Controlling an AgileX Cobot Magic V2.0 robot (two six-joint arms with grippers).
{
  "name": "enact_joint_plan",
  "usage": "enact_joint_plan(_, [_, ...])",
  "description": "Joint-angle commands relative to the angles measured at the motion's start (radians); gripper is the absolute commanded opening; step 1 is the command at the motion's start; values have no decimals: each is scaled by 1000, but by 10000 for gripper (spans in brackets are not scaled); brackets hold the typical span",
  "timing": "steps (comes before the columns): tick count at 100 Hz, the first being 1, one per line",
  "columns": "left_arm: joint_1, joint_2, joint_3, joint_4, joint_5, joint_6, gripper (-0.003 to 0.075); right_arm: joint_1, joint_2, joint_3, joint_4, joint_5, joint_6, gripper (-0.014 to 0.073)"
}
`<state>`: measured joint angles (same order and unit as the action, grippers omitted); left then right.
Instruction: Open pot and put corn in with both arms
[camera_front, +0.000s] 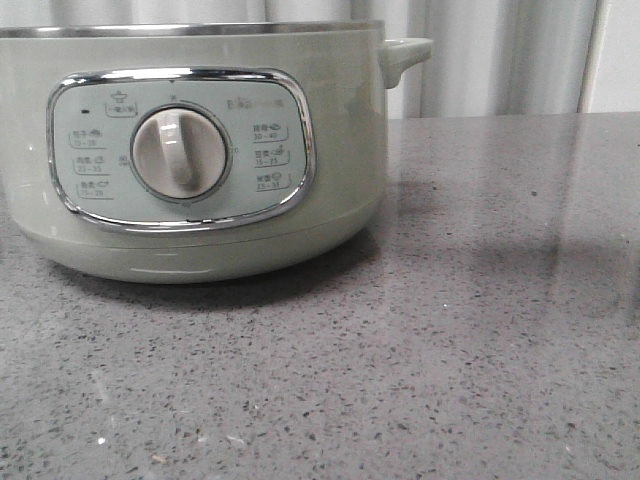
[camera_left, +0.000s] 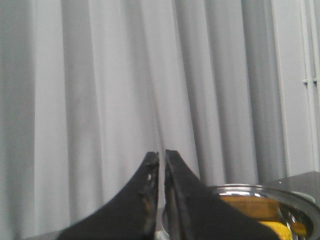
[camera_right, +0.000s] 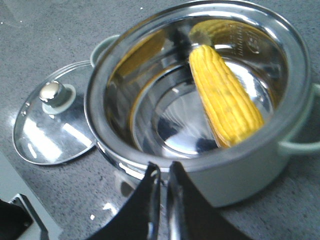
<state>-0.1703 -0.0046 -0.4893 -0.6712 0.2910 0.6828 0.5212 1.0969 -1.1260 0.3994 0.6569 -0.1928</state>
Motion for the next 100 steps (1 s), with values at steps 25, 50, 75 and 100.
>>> enact_joint_plan(25, [1,2,96,-47,-48,0,-20,3,-327,323,-78,-247,-11,-74])
enact_joint_plan(50, [1,2,197,-94,-145,0,-20,0,-577,570,-102,-465,-11,-74])
enact_joint_plan(75, [1,2,249,-121,-163,0,-20,-1,-778,798,-104,-679,-11,-74])
enact_joint_plan(100, [1,2,308,-107,-237,0,-20,-34,-883,922,-104,-702,-11,-74])
